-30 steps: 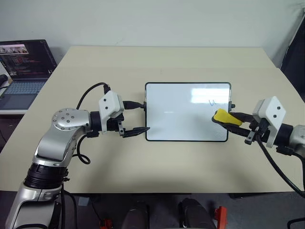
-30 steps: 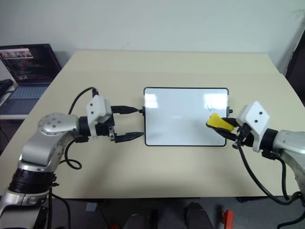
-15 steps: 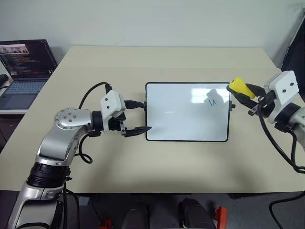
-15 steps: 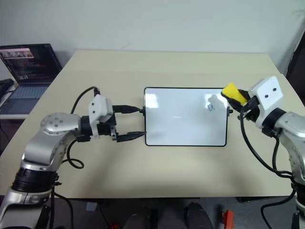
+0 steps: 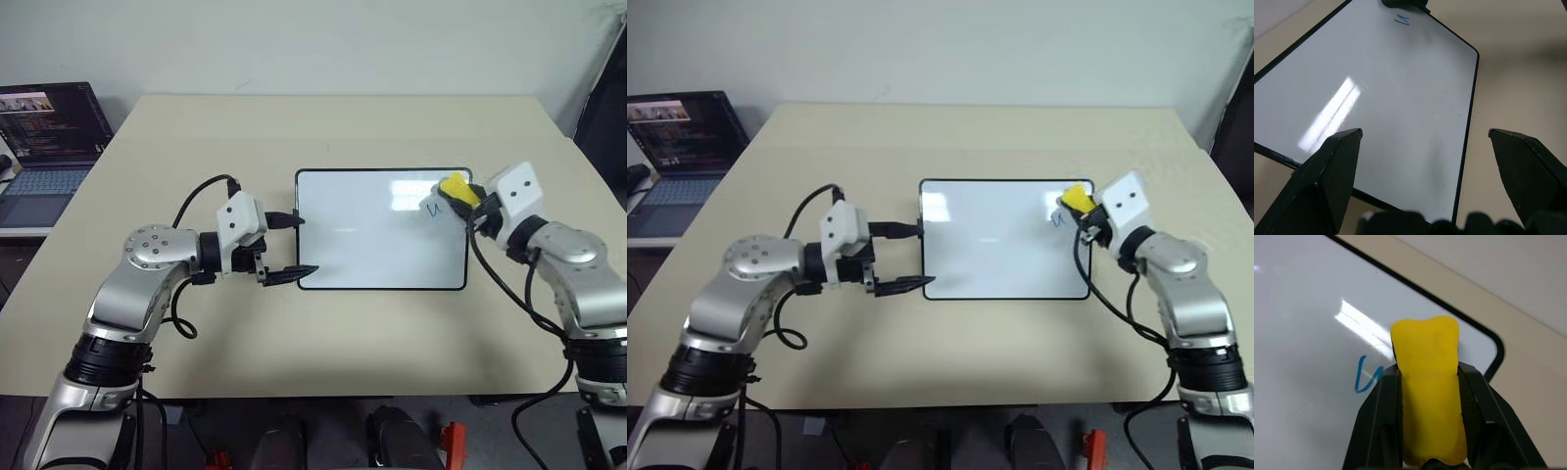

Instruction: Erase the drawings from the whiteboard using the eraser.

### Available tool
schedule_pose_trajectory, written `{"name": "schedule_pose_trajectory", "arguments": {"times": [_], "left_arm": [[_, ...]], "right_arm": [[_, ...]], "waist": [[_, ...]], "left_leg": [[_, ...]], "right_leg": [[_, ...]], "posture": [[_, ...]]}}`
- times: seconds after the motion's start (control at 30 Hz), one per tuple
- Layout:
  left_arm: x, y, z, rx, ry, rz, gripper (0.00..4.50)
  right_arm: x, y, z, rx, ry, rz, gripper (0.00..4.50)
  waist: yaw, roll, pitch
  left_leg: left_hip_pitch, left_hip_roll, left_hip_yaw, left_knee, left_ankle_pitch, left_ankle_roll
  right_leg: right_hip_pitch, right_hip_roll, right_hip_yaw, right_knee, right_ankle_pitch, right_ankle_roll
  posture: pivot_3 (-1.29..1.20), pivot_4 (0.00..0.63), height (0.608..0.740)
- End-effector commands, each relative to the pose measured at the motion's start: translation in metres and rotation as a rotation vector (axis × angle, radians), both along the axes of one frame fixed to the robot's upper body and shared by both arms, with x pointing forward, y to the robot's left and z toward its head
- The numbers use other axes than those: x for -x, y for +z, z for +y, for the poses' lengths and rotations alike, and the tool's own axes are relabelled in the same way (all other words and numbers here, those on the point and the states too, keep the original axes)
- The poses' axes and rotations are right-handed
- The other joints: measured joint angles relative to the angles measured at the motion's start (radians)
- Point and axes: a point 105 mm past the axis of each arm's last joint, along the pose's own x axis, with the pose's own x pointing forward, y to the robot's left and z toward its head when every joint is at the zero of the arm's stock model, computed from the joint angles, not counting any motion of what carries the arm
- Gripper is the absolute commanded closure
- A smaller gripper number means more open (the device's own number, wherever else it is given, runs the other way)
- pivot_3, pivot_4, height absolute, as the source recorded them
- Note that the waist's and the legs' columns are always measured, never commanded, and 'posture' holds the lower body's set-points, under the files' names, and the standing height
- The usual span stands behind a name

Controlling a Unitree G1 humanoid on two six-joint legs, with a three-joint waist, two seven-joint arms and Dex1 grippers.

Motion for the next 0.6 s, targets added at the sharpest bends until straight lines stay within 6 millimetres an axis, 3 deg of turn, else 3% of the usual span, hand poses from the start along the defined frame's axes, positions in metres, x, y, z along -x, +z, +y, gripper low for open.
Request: {"name": "schedule_pose_trajectory", "arguments": {"times": [0.03,0.23,0.4,0.6], "left_arm": [[0.004,0.013,0.001,-0.001,0.000,-0.055,0.00],[0.004,0.014,0.002,-0.003,0.002,-0.057,0.00],[0.004,0.014,0.003,-0.008,0.006,-0.060,0.00],[0.004,0.014,0.004,-0.009,0.005,-0.057,0.00]], "right_arm": [[-0.001,-0.003,0.004,0.011,0.013,-0.003,3.39],[0.001,-0.022,0.025,-0.034,0.070,0.050,3.39],[0.016,-0.047,0.056,-0.057,0.178,0.136,3.39],[0.031,-0.053,0.074,-0.075,0.249,0.166,3.39]], "waist": [[-0.002,0.000,0.000],[-0.013,0.000,0.000],[-0.014,0.000,-0.002],[-0.012,0.000,-0.002]], "left_leg": [[0.000,0.000,0.000,0.000,0.000,0.000],[0.002,0.001,0.000,0.000,0.001,-0.001],[0.003,0.002,-0.001,0.000,0.001,-0.001],[0.003,0.002,-0.001,0.001,0.002,-0.002]], "right_leg": [[0.000,0.000,0.000,0.000,0.000,0.000],[0.001,0.001,0.000,0.002,0.001,-0.001],[0.001,0.002,0.000,0.003,0.001,-0.002],[0.001,0.003,0.000,0.005,0.002,-0.002]], "posture": [[0.00,0.150,0.740],[0.00,0.150,0.740],[0.00,0.150,0.740],[0.00,0.150,0.740]]}}
